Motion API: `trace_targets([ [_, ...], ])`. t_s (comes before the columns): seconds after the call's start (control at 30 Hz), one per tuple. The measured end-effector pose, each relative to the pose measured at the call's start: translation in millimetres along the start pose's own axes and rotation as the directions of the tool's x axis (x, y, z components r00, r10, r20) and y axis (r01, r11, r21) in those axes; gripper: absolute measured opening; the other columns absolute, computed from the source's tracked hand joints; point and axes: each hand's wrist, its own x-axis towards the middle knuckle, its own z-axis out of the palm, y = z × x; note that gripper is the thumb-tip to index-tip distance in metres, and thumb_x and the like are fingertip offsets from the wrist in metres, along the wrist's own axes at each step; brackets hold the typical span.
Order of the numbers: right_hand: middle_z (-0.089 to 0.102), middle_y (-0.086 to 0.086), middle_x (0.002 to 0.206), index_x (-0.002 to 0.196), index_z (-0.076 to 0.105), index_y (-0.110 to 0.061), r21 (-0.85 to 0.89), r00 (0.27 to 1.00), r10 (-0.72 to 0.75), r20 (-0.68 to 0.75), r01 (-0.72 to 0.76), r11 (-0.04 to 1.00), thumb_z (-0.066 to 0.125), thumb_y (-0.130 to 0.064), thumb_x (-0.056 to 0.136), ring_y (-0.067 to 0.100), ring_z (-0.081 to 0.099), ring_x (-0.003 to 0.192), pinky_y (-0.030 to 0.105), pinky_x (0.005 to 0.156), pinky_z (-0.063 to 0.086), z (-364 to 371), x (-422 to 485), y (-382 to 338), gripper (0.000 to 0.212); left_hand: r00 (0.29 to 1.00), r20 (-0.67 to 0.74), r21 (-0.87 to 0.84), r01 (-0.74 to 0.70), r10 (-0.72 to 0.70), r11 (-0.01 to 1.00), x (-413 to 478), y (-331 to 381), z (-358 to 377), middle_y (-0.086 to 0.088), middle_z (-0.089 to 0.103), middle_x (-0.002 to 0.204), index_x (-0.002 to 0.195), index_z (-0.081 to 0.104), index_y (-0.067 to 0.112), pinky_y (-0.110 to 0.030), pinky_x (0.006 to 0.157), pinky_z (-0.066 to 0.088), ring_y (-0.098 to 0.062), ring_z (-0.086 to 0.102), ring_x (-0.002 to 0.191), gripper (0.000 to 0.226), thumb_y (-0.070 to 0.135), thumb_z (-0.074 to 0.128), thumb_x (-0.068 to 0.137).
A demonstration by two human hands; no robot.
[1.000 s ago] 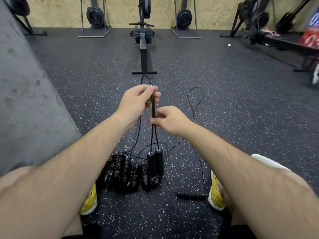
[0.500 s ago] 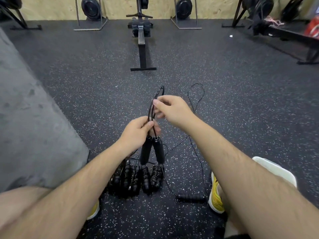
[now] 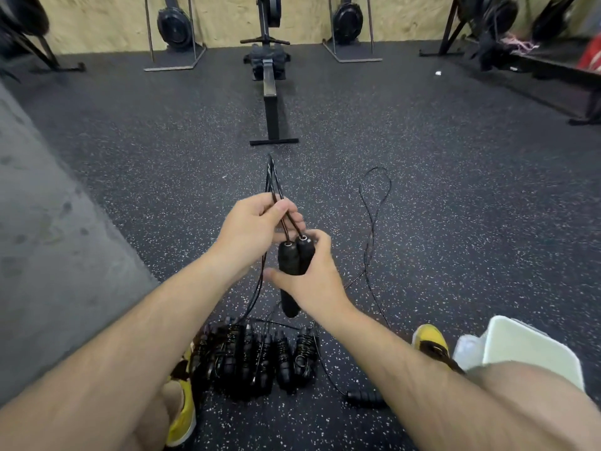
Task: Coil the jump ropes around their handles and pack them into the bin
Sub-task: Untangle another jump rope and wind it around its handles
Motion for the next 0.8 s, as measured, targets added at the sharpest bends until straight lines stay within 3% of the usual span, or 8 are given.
trace_targets([
  [0.1,0.058,-0.009,0.105,0.111,0.037,-0.030,-0.202,1.000,-0.005,-0.028,-0.001,0.979,0.081,-0.038,0.069,0.021,0.061,0.094,0.035,0.077,0.050,-1,11,-11,0.061,1.000,-0.011,0.035,0.009,-0.008,0.999,10,3,-10,-0.012,0.076,0.094,0.097,0.069,0.003,-0.031,0.075,0.061,-0.023,0.075,0.090,0.025,0.019,0.050,0.105],
  [0.17,0.058,-0.004,0.105,0.109,0.038,-0.025,-0.398,1.000,-0.026,0.016,0.031,0.917,0.077,-0.039,0.068,0.025,0.061,0.094,0.038,0.080,0.051,-9,24,-19,0.058,0.997,-0.071,0.395,0.001,0.029,0.918,11,-4,-23,-0.006,0.075,0.082,0.085,0.070,0.010,-0.038,0.073,0.061,-0.023,0.074,0.079,0.043,0.042,0.049,0.103],
  [0.23,0.059,-0.001,0.108,0.108,0.039,-0.022,-0.560,0.997,-0.041,0.071,0.074,0.825,0.075,-0.040,0.069,0.027,0.062,0.095,0.040,0.082,0.053,-22,40,-29,0.056,0.986,-0.111,0.835,0.026,0.121,0.550,8,-9,-36,-0.001,0.066,0.071,0.071,0.061,0.015,-0.035,0.062,0.050,-0.026,0.064,0.069,0.055,0.060,0.043,0.099],
  [0.3,0.060,0.000,0.108,0.106,0.040,-0.020,-0.689,0.986,-0.080,0.144,0.158,0.708,0.073,-0.040,0.070,0.028,0.063,0.095,0.039,0.079,0.053,-33,51,-38,0.053,0.944,0.013,0.948,-0.117,0.330,0.298,3,-9,-46,0.003,0.055,0.086,0.081,0.056,0.019,-0.037,0.069,0.047,-0.021,0.054,0.080,0.033,0.050,0.056,0.094],
  [0.33,0.060,0.001,0.107,0.105,0.040,-0.020,-0.739,0.978,-0.102,0.184,0.206,0.641,0.073,-0.039,0.071,0.028,0.063,0.094,0.037,0.076,0.052,-37,54,-40,0.051,0.908,0.138,0.927,-0.258,0.395,0.272,3,-10,-49,0.003,0.052,0.098,0.095,0.056,0.019,-0.040,0.080,0.048,-0.020,0.051,0.091,0.023,0.040,0.064,0.088],
  [0.47,0.054,0.000,0.099,0.102,0.037,-0.019,-0.779,0.925,-0.167,0.341,0.377,0.501,0.072,-0.037,0.074,0.026,0.059,0.086,0.033,0.066,0.041,-30,54,-38,0.048,0.873,0.465,0.865,-0.483,0.146,0.137,3,-27,-43,-0.007,0.028,0.152,0.157,0.017,0.011,-0.042,0.119,0.026,-0.026,0.030,0.140,0.107,0.039,0.075,0.071],
  [0.63,0.061,-0.003,0.096,0.107,0.047,-0.018,-0.676,0.889,-0.243,0.387,0.453,0.581,0.070,-0.037,0.070,0.024,0.061,0.086,0.034,0.066,0.048,-15,54,-37,0.047,0.905,0.417,0.884,-0.424,0.077,0.194,14,-29,-29,-0.005,0.047,0.126,0.138,0.037,0.014,-0.045,0.077,0.050,-0.031,0.064,0.096,0.062,0.023,0.068,0.084],
  [0.8,0.059,-0.005,0.108,0.115,0.043,-0.025,-0.815,0.946,-0.246,0.211,0.309,0.490,0.072,-0.048,0.062,0.025,0.058,0.099,0.041,0.085,0.046,-44,54,-30,0.065,0.954,0.287,0.928,-0.301,0.090,0.220,17,-31,-33,-0.003,0.048,0.126,0.128,0.040,0.017,-0.040,0.068,0.046,-0.033,0.063,0.089,0.046,0.029,0.064,0.090],
])
